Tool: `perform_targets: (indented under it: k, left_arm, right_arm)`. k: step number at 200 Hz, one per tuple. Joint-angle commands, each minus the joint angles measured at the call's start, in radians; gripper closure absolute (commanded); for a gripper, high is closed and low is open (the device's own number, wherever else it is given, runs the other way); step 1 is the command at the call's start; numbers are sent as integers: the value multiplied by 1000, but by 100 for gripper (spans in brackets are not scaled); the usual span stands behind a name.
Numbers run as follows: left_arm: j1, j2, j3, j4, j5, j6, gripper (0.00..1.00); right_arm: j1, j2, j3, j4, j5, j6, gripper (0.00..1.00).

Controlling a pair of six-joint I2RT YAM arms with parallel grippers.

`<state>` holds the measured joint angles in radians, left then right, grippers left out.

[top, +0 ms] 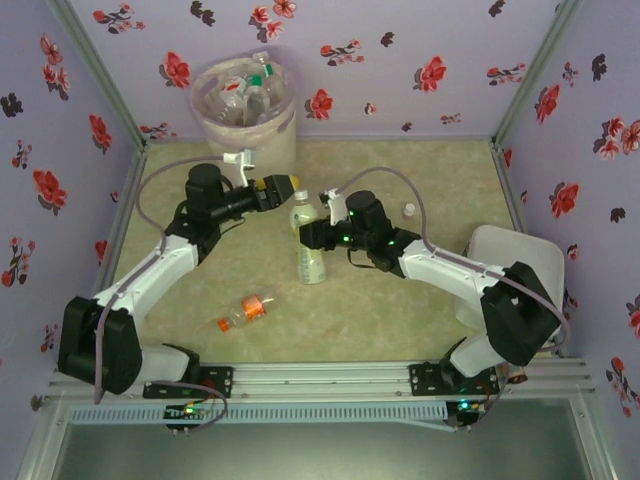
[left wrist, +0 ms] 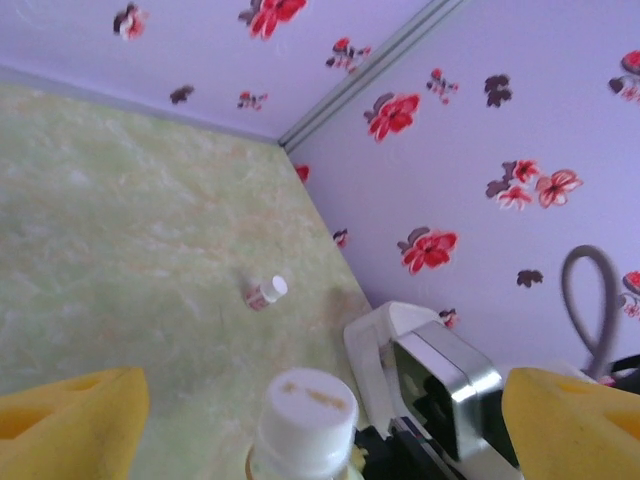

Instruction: Put the plastic bottles in the bin

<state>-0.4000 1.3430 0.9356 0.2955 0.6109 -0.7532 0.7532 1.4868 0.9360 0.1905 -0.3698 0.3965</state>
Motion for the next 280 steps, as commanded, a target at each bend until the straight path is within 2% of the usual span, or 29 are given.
perform_targets:
  k: [1,19,43,108,121,125,130,144,149,180,207,252,280]
  left_arm:
    - [-32,36,45,-48,11,32,8]
    - [-47,46,51,-69,4,58,12]
    - [-59,44,54,-71,4,70,23]
    - [-65,48,96,-114,-10,98,73]
    - [-65,45,116,-118,-18,100,81]
    - [-63,45,125,-122,-20,102,82]
    - [-60,44,138,-129,-23,105,85]
    - [-38,44,200,-177,-26,120,88]
    - [-25,43,228,-205,-32,128,89]
    - [107,47,442,-326,-90,155,100]
    - [208,82,627,-292,-187,158,100]
    - [277,204,828,-148,-474,252,100]
    - [297,343,999,-176,-650,374,100]
  right_arm:
    - [19,-14,32,5,-5,-63,71]
    - [27,-2,45,30,-15,-54,71]
    - [30,17,64,48,-14,-49,72]
    - [30,48,101,51,14,-48,72]
    - [30,48,112,36,23,-53,66]
    - [29,49,115,32,25,-55,60]
    - [30,46,116,28,30,-55,49]
    - [26,36,117,11,44,-58,8]
    - [24,30,116,-2,54,-60,1]
    - [-13,-41,52,-40,151,-51,0]
    - [-49,-107,-19,-68,180,-34,1]
    - [-52,-185,-94,-122,227,-8,0]
    - [-52,-247,-135,-153,264,-6,0]
